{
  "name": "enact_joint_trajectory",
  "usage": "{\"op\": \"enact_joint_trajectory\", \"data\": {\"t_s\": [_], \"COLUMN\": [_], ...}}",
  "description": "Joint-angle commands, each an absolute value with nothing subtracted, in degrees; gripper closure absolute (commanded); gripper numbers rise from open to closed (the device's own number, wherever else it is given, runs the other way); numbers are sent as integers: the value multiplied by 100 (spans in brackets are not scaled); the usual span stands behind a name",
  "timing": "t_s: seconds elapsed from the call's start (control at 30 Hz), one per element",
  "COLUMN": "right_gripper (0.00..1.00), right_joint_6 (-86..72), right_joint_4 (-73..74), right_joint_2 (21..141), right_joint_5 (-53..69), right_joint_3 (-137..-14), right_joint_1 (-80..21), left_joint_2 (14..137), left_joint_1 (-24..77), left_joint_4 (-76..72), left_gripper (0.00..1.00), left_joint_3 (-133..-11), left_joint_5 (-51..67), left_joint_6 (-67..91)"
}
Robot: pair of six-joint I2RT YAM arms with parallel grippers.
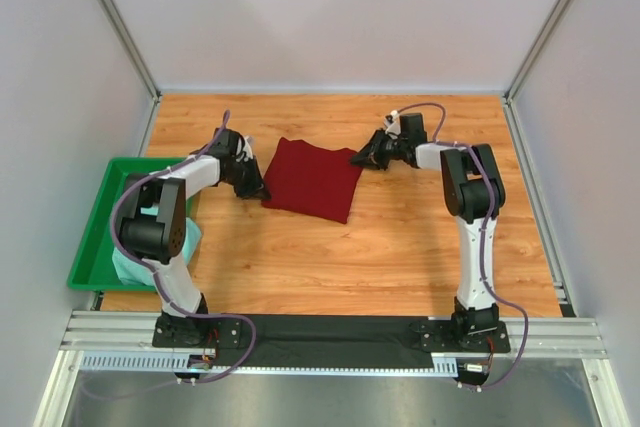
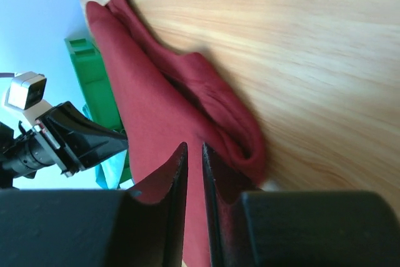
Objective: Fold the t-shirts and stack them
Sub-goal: Fold the tshirt
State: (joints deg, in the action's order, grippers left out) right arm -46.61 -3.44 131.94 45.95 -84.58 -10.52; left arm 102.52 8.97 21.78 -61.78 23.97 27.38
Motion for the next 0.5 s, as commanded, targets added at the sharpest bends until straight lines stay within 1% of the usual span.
{"op": "enact_joint_trajectory", "data": {"t_s": [0.0, 0.03, 0.07, 0.13, 0.17, 0.2, 0.23, 0.27, 0.3, 0.33, 0.37, 0.47], "right_gripper": [82, 81, 76, 73, 67, 63, 58, 48, 42, 37, 28, 17], "right_joint_6": [-4211, -4036, -3938, -3562, -3403, -3280, -3165, -2842, -2691, -2533, -2270, -1917], "right_joint_4": [112, 253, 403, 982, 1219, 1648, 1835, 2054, 2474, 2618, 2776, 2952], "right_joint_2": [13105, 13009, 12930, 12623, 12482, 12324, 12183, 11938, 11857, 11796, 11760, 11961], "right_joint_5": [4378, 4299, 4220, 4000, 3903, 3754, 3683, 3570, 3377, 3288, 3226, 3348], "right_joint_3": [-8385, -8402, -8472, -8621, -8700, -8832, -8868, -8929, -9017, -9035, -9026, -9149], "right_joint_1": [-905, -888, -862, -844, -844, -844, -852, -844, -852, -844, -844, -844], "left_joint_2": [10555, 10564, 10460, 10267, 9909, 9670, 9424, 8969, 8765, 8554, 8152, 7402], "left_joint_1": [914, 923, 923, 949, 975, 1010, 1046, 1107, 1116, 1125, 1142, 1143], "left_joint_4": [2740, 2786, 2821, 3101, 3207, 3347, 3418, 3636, 3769, 3866, 4015, 4200], "left_gripper": [90, 90, 90, 87, 83, 75, 70, 67, 63, 61, 58, 57], "left_joint_3": [-6555, -6574, -6574, -6671, -6688, -6662, -6645, -6645, -6662, -6662, -6593, -6330], "left_joint_5": [1819, 1776, 1645, 1643, 1670, 1661, 1652, 1652, 1678, 1722, 1818, 2100], "left_joint_6": [2365, 2356, 2364, 2321, 2303, 2294, 2268, 2276, 2285, 2337, 2364, 2557]}}
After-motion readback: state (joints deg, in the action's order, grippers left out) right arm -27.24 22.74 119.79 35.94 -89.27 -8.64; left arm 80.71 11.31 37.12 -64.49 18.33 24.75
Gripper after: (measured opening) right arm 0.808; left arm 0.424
